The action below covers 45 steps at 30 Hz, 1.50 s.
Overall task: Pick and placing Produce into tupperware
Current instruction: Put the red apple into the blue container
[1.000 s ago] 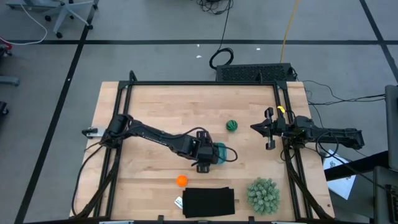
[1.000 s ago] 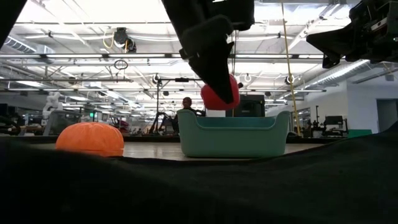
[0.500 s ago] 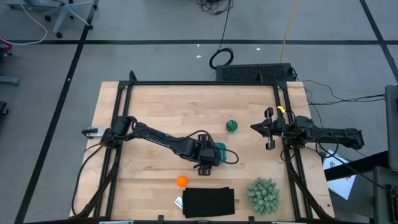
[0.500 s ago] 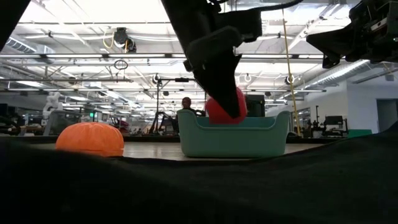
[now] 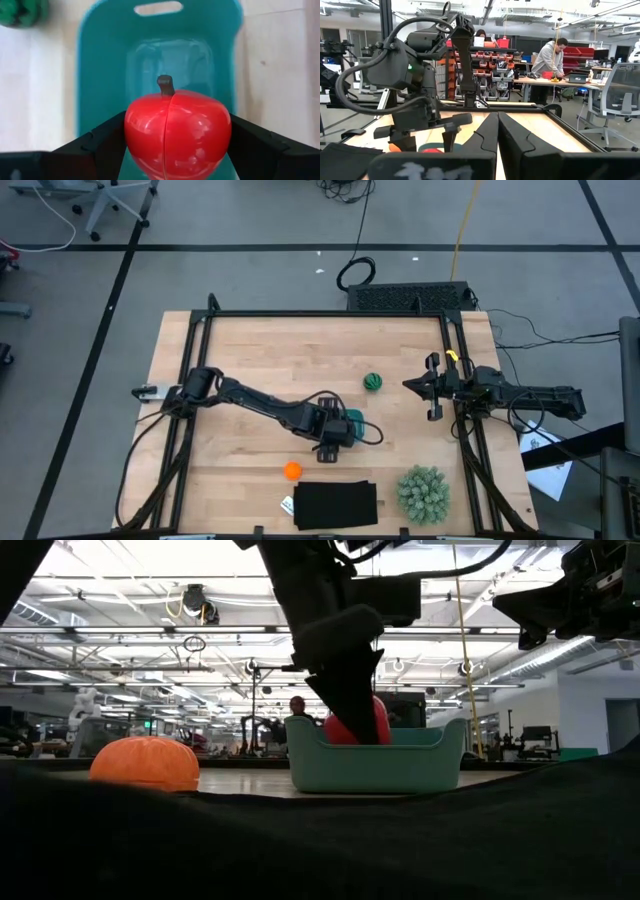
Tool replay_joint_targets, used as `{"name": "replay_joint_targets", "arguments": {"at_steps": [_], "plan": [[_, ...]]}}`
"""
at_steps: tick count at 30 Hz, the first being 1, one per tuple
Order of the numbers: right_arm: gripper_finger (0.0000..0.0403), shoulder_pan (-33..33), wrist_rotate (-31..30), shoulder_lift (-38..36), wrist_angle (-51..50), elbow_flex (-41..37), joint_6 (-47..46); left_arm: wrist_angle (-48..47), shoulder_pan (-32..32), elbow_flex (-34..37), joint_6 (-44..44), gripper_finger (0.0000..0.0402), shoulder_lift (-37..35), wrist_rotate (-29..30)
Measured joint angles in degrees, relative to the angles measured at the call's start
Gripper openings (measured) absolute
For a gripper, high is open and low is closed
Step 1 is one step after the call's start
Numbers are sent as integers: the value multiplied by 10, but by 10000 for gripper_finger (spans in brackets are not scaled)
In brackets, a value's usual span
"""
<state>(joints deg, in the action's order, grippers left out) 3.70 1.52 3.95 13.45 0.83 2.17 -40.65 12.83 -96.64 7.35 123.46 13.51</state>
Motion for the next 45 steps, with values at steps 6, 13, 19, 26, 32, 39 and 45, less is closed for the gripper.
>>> {"name": "replay_joint_targets", "arguments": {"at_steps": [6, 13, 19, 26, 32, 39, 45], "plan": [[0, 0, 0, 0, 0, 0, 0, -3, -17, 0, 31, 294, 0, -30], [0, 0, 0, 0, 0, 0, 0, -15, -26, 0, 29, 294, 0, -50], [0, 0, 0, 0, 0, 0, 0, -25, -26, 0, 20, 294, 0, -53], [0, 0, 0, 0, 0, 0, 0, -28, -28, 0, 20, 294, 0, -59], [0, 0, 0, 0, 0, 0, 0, -28, -39, 0, 20, 294, 0, -76], [0, 0, 0, 0, 0, 0, 0, -29, -46, 0, 19, 294, 0, -83], [0, 0, 0, 0, 0, 0, 0, -30, -48, 0, 18, 294, 0, -95]]}}
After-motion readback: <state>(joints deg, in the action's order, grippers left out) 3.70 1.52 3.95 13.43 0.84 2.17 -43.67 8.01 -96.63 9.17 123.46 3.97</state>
